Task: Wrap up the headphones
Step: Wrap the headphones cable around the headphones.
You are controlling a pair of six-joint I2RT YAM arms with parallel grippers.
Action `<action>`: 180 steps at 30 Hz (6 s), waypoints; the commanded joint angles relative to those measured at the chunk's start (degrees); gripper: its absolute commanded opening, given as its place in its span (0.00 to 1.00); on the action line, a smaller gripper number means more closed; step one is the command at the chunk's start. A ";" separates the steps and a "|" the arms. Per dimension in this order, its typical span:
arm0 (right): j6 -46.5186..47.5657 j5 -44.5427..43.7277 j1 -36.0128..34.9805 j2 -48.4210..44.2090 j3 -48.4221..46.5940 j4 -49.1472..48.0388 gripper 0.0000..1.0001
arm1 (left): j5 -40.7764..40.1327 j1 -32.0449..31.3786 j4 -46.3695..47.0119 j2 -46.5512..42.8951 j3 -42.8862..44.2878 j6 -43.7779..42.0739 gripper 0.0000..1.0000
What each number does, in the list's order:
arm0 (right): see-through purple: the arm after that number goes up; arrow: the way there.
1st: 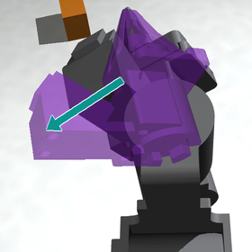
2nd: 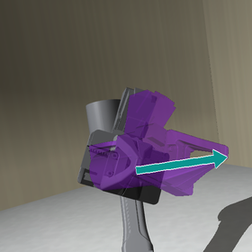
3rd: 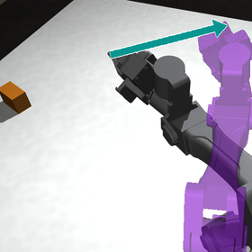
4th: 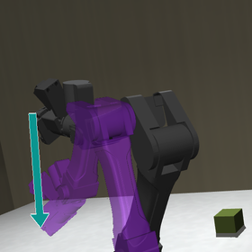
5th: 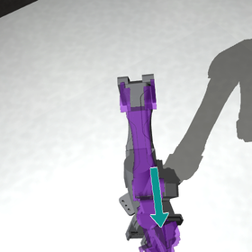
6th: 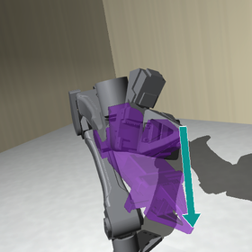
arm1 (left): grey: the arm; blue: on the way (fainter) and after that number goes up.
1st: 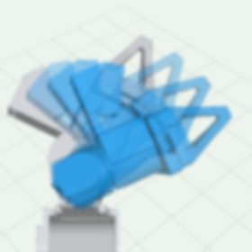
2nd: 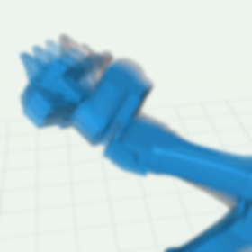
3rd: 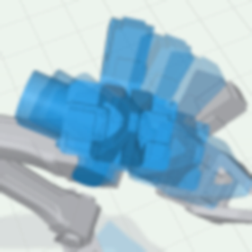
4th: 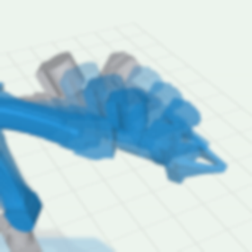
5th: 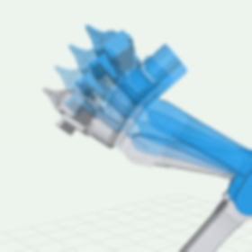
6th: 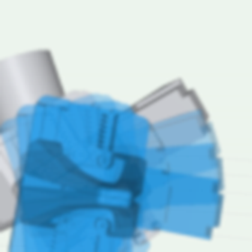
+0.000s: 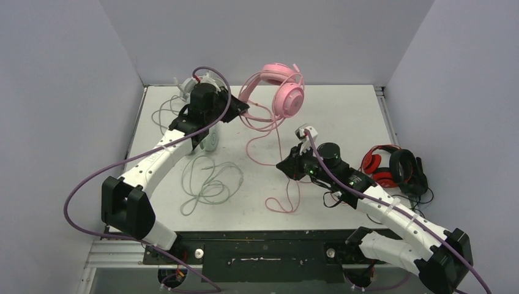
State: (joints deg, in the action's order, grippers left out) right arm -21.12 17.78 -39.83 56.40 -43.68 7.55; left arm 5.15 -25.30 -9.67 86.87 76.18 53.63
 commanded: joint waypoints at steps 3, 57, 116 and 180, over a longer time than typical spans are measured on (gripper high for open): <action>-1.42 -0.21 -0.07 0.86 4.94 -7.11 0.00 | 7.88 1.70 10.35 -3.87 1.51 7.51 0.00; -7.00 32.20 16.81 16.88 20.96 -68.00 0.68 | 43.84 -5.11 4.10 -18.75 -12.08 6.17 0.00; -53.55 -27.93 -14.68 1.56 20.34 -4.96 0.01 | 46.06 1.14 6.17 -12.30 -7.24 5.96 0.00; -20.40 5.17 37.46 30.91 -43.70 5.24 0.00 | -15.14 -22.26 -22.26 -4.20 -12.82 -50.54 0.00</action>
State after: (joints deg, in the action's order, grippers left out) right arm -42.39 21.96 -2.92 88.09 -82.65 13.34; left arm -5.23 -46.72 -31.38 81.10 56.29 2.35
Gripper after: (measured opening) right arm 0.062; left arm 0.139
